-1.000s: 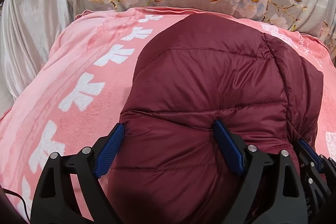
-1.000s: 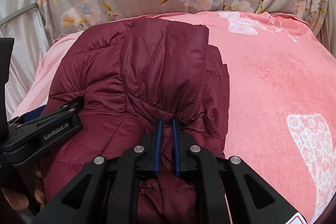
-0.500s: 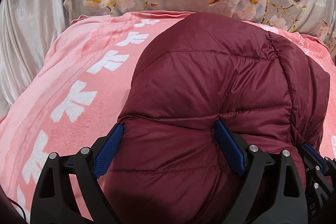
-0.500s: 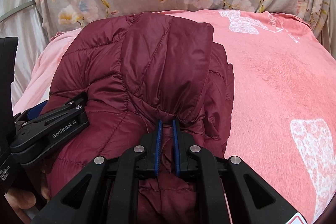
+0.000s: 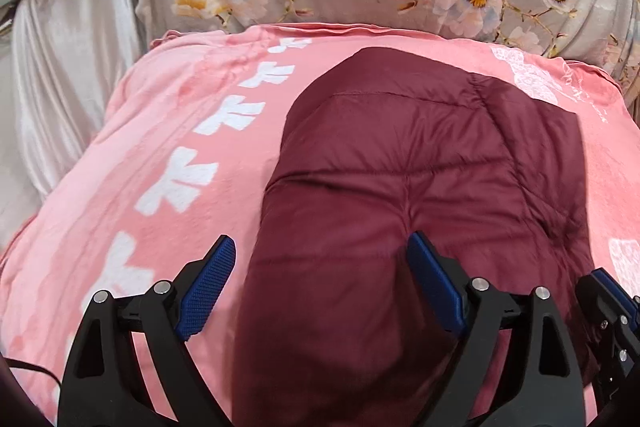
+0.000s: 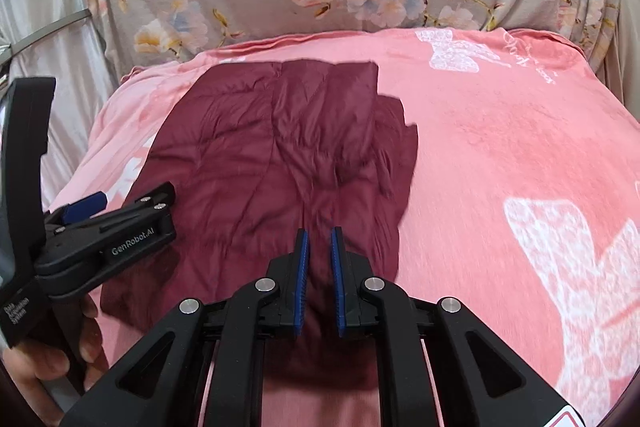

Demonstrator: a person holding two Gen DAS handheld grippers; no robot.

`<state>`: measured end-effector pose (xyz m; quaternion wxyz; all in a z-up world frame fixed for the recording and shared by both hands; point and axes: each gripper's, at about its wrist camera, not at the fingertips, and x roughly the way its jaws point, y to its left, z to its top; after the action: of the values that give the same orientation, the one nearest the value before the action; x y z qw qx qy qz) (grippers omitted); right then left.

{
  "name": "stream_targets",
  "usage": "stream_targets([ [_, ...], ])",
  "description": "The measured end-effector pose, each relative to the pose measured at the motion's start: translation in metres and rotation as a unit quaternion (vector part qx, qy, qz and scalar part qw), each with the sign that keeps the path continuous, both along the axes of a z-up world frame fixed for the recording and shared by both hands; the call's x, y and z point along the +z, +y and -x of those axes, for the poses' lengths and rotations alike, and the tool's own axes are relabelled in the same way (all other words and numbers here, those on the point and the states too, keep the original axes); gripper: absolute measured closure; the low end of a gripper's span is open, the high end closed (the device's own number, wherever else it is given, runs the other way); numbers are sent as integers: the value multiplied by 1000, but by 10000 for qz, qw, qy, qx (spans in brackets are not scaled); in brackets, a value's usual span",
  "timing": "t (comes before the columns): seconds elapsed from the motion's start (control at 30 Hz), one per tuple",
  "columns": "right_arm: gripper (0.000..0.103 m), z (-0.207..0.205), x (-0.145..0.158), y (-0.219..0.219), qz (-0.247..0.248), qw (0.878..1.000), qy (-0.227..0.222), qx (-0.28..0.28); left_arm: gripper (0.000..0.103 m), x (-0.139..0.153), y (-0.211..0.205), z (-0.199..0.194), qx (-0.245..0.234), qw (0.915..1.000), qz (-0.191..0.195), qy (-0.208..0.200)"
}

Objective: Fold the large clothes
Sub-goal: 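Open both tools and pull them back from the folded jacket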

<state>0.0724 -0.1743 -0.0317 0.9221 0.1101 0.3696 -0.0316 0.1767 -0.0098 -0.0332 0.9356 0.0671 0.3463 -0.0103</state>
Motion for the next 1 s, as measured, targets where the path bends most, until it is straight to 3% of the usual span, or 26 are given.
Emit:
stream_targets([
  [0.13,94,9,-17,5,93,9998,143,42,18,1,0,22,-49,9999,-123,82],
  [0.3,92,10,-33,14,317,9994,130,62,18,-5,8,37,-30,9997,34,245],
  [0.57,91,21,-20,15,260,9996,91,10,17,-16,11,42,49,9992,139,370],
  [0.77,89,47,-8,11,103,9999,8,73,18,-4,20,63,14,9991,263,343],
  [1.0,89,50,-25,12,218,9993,245,203,18,-18,36,90,-16,9982,255,546],
])
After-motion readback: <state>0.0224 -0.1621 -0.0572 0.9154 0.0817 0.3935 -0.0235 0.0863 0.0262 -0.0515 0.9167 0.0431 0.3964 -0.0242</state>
